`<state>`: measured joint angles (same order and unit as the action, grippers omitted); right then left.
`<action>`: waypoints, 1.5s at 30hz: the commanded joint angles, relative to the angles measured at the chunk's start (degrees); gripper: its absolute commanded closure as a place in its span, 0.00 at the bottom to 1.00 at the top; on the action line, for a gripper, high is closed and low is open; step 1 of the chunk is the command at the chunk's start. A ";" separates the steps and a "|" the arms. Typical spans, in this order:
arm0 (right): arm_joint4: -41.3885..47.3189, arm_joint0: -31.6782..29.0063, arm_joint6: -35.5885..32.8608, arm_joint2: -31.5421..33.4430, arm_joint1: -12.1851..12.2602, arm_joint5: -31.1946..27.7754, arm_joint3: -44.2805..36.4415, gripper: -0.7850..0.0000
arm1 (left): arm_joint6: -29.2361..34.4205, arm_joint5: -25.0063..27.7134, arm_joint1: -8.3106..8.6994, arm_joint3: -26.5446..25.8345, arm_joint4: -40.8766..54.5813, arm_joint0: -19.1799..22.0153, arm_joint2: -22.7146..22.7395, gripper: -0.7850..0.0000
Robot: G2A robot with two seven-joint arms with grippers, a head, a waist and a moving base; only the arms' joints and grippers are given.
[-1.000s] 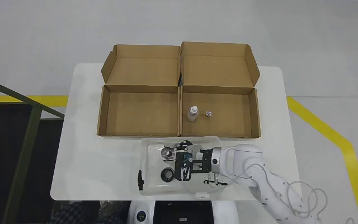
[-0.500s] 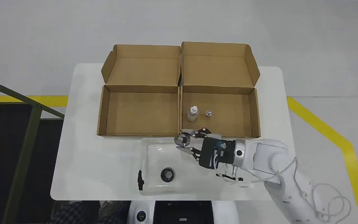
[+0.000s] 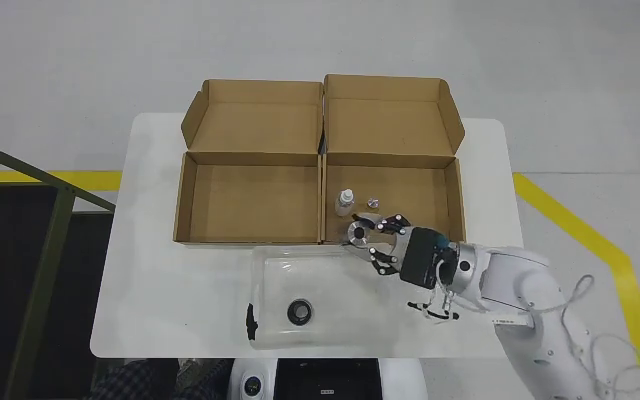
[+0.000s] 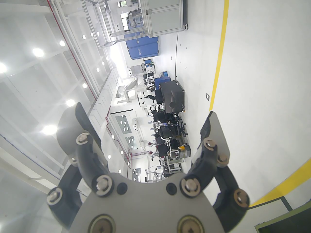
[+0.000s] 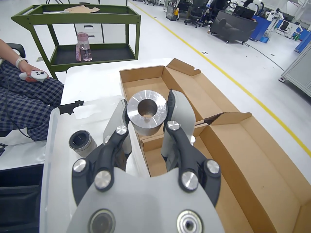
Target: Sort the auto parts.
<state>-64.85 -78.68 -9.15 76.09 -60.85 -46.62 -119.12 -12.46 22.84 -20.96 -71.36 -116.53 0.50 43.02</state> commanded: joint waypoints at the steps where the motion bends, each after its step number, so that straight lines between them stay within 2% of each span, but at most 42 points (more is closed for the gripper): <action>1: 0.94 -0.18 0.47 0.58 0.07 -0.09 0.30 1.00 | 0.00 0.00 0.00 0.00 0.00 0.00 0.00 0.00; 13: 4.27 -0.97 1.58 3.86 0.54 -0.10 1.04 1.00 | 0.00 0.00 0.00 0.00 0.00 0.00 0.00 0.00; 29: 6.24 -0.71 1.55 4.70 0.81 0.84 1.90 1.00 | 0.00 0.00 0.00 0.00 0.00 0.00 0.00 0.00; 37: 3.42 0.80 -0.84 1.79 0.65 2.86 1.44 1.00 | 0.00 0.00 0.00 0.00 0.00 0.00 0.00 0.00; 45: 0.12 4.81 -4.08 -4.82 -0.04 5.40 1.85 1.00 | 0.00 0.00 0.00 0.00 0.00 0.00 0.00 0.00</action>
<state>-64.35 -74.42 -12.87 72.07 -60.80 -41.60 -117.36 -12.46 22.84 -20.96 -71.36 -116.53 0.50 43.02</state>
